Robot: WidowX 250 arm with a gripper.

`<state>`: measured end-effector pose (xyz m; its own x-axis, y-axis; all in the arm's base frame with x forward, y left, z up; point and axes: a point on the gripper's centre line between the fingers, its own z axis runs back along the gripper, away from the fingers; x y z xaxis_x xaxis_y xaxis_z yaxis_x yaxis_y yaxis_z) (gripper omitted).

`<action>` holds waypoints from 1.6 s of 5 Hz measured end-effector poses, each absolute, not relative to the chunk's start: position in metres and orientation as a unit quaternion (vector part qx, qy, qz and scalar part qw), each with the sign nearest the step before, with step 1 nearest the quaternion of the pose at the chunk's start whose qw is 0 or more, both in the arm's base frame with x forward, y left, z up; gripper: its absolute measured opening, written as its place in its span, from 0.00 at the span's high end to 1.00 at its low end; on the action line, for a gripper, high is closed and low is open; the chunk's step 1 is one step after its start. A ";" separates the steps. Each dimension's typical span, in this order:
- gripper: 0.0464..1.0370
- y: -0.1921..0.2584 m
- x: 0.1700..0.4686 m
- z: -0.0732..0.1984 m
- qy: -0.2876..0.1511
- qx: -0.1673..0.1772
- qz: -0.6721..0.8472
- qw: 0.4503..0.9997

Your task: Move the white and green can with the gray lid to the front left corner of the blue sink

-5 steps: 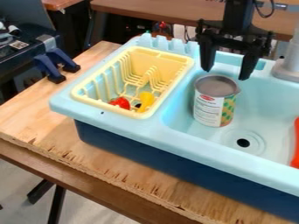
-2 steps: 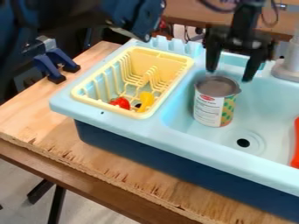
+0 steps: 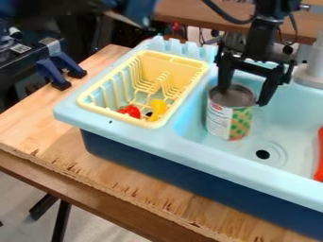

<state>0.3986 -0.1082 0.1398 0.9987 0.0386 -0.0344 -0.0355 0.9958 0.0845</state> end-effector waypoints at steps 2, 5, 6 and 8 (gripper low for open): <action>0.04 -0.108 0.388 0.133 0.029 0.035 0.027 0.999; 0.04 -0.112 0.371 0.130 0.041 0.012 0.066 0.997; 0.04 -0.117 0.353 0.128 0.061 0.010 0.084 0.995; 0.04 -0.137 0.331 0.120 0.120 0.027 0.087 0.989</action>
